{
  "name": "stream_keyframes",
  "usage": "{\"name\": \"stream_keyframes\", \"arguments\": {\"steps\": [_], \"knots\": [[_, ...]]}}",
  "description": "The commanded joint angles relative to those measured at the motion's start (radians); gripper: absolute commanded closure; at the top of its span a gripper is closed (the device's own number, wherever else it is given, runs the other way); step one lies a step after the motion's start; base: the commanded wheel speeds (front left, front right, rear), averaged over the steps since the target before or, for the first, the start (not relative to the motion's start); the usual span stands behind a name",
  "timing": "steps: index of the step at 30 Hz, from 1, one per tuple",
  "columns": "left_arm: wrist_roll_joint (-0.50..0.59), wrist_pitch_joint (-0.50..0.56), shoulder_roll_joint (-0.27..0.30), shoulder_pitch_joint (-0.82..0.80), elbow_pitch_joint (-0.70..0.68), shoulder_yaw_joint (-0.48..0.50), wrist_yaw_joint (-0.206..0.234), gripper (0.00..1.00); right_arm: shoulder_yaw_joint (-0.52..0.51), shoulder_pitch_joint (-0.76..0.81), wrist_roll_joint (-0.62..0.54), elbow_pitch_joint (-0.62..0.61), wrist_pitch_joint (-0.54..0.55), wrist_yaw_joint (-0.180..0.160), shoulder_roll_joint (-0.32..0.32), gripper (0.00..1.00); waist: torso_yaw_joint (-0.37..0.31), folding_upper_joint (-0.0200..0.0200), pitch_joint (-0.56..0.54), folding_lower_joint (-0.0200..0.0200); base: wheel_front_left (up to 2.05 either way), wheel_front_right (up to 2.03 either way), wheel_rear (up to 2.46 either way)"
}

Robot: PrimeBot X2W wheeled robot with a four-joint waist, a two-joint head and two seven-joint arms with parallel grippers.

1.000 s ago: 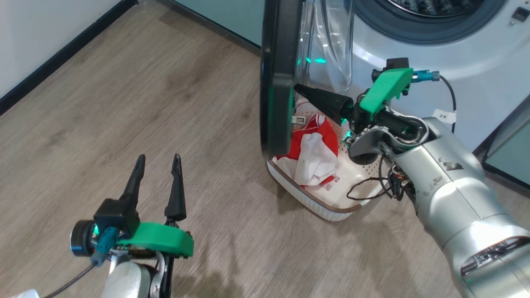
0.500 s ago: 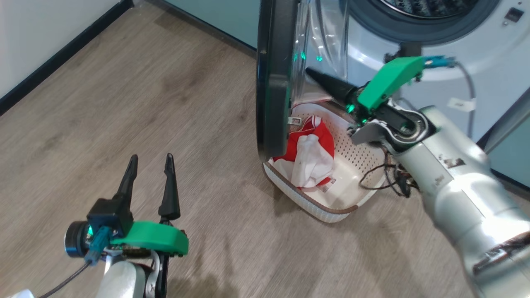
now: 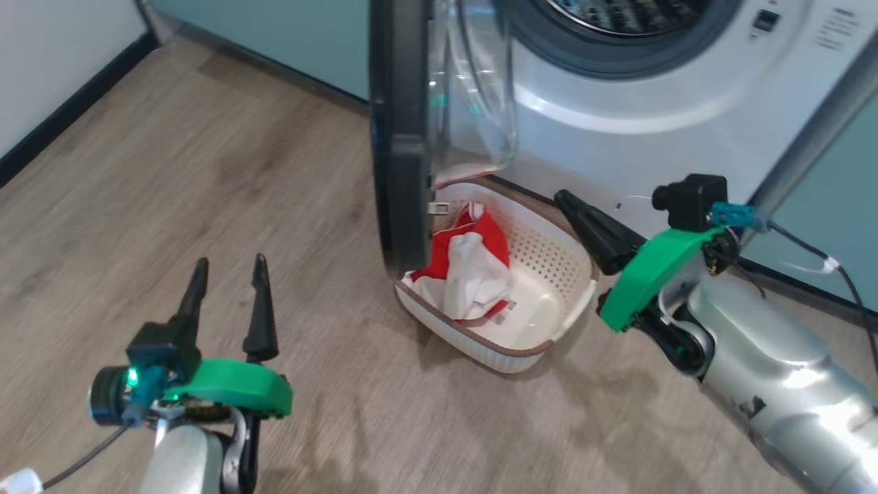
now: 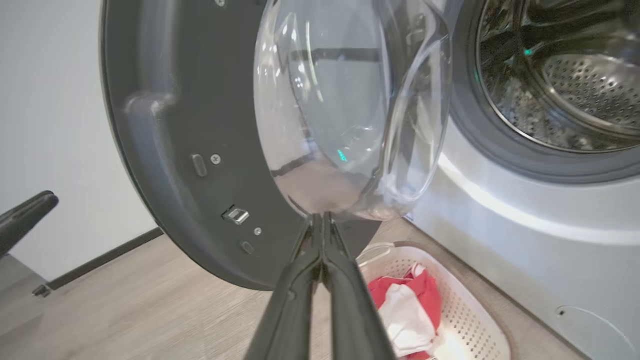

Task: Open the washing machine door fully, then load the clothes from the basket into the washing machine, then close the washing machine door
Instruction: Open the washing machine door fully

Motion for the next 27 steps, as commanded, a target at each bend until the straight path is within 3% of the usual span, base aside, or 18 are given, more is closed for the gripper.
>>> {"name": "stream_keyframes", "arguments": {"steps": [1,5,8,11,15,22,23,24,25,27], "knots": [[0.008,-0.010,0.010,-0.053,-0.027,0.047,-0.006,0.00,-0.040,0.022,-0.059,-0.027,-0.022,0.000,0.003,1.00,-0.027,-0.0001,-0.001,0.0001,0.00,0.00,0.00],[0.014,-0.010,0.010,-0.056,-0.027,0.073,-0.014,0.00,-0.300,0.122,-0.273,-0.120,-0.025,0.000,0.052,1.00,-0.059,-0.0001,0.005,0.0001,0.00,0.00,0.00],[0.018,-0.010,0.010,-0.057,-0.028,0.086,-0.018,0.00,-0.504,0.253,-0.420,-0.229,-0.025,0.000,0.139,1.00,-0.076,-0.0001,0.006,0.0001,0.00,0.00,0.00],[0.022,-0.010,0.010,-0.056,-0.032,0.092,-0.023,0.00,-0.639,0.369,-0.533,-0.327,-0.025,0.000,0.227,1.00,-0.088,-0.0001,0.007,0.0001,0.00,0.00,0.00],[0.029,-0.010,0.010,-0.057,-0.040,0.094,-0.031,0.00,-0.721,0.472,-0.612,-0.400,-0.025,0.000,0.282,1.00,-0.099,-0.0001,0.010,0.0001,0.00,0.00,0.00],[0.041,-0.010,0.010,-0.061,-0.039,0.084,-0.040,0.00,-0.756,0.563,-0.659,-0.444,-0.026,0.000,0.300,1.00,-0.108,-0.0001,0.017,0.0001,0.00,0.00,0.00],[0.040,-0.010,0.010,-0.059,-0.038,0.082,-0.042,0.00,-0.756,0.567,-0.662,-0.453,-0.026,0.000,0.300,0.62,-0.109,-0.0001,0.017,0.0001,0.00,0.00,0.00],[0.036,-0.010,0.010,-0.059,-0.036,0.081,-0.045,0.00,-0.759,0.571,-0.661,-0.465,-0.026,0.000,0.301,0.14,-0.109,-0.0001,0.018,0.0001,0.00,0.00,0.00],[0.032,-0.010,0.010,-0.058,-0.034,0.082,-0.049,0.00,-0.757,0.576,-0.649,-0.469,-0.026,0.000,0.301,0.00,-0.110,-0.0001,0.018,0.0001,0.00,0.00,0.00],[0.026,-0.010,0.010,-0.055,-0.031,0.083,-0.055,0.00,-0.757,0.578,-0.645,-0.479,-0.026,0.000,0.301,0.00,-0.111,-0.0001,0.018,0.0001,0.00,0.00,0.00]]}}
